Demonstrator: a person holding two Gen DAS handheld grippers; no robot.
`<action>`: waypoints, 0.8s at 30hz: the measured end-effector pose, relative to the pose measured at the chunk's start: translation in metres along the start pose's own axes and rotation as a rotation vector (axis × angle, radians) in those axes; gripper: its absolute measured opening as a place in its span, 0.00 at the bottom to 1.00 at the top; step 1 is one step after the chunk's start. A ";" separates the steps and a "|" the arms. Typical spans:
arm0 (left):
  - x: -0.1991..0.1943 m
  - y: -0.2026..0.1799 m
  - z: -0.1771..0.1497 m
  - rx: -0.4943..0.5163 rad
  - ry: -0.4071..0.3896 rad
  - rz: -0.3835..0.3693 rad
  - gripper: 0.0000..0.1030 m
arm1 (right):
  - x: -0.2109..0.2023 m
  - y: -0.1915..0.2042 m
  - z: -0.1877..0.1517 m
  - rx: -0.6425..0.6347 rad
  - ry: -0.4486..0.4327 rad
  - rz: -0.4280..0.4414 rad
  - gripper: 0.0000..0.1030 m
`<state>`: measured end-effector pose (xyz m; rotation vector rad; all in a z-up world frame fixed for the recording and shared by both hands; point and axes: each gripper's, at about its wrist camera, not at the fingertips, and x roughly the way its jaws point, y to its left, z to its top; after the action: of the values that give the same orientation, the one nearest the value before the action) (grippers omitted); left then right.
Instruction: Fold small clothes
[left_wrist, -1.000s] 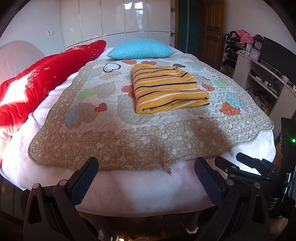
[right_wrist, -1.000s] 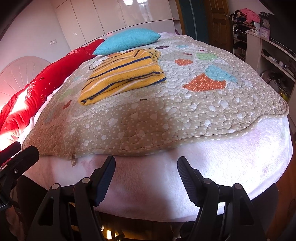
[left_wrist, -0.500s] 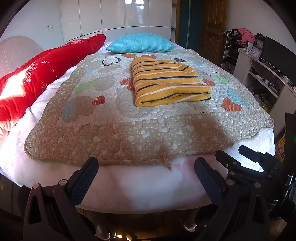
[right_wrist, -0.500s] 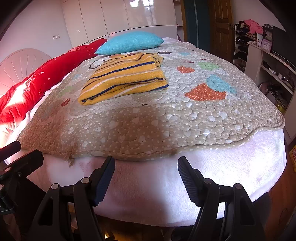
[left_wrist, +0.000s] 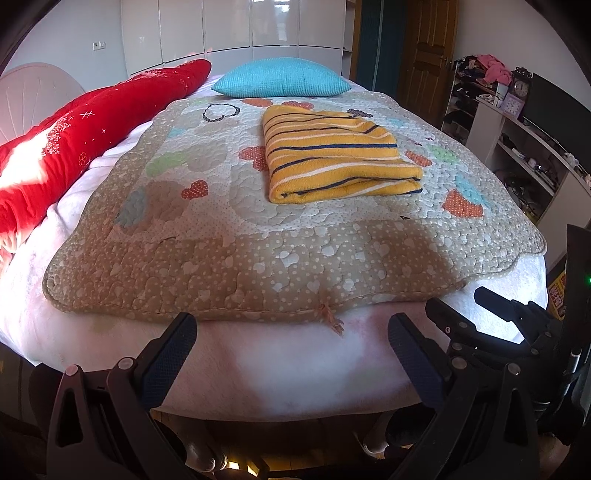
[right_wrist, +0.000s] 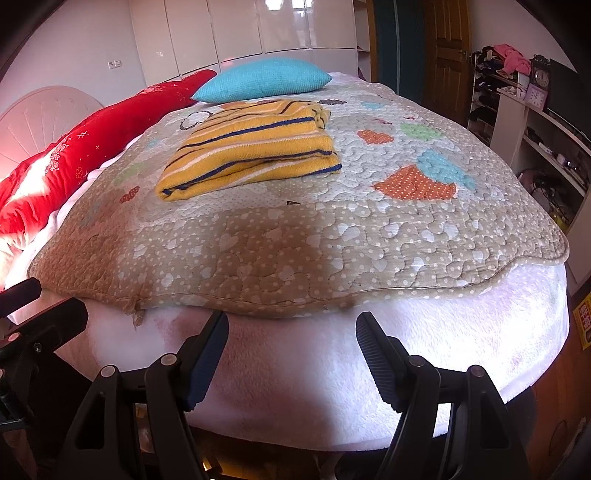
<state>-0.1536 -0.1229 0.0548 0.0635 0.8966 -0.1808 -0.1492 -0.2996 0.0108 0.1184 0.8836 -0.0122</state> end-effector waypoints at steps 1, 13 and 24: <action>0.001 0.000 0.000 -0.002 0.003 -0.001 1.00 | 0.000 0.000 0.000 -0.003 0.000 0.000 0.74; 0.007 0.004 -0.002 -0.017 0.026 -0.006 1.00 | 0.002 0.008 0.004 -0.041 -0.001 -0.018 0.74; 0.008 0.005 -0.002 -0.019 0.034 -0.008 1.00 | 0.005 0.005 0.002 -0.031 0.013 -0.015 0.75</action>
<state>-0.1495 -0.1191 0.0467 0.0454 0.9323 -0.1794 -0.1438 -0.2945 0.0087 0.0829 0.8975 -0.0112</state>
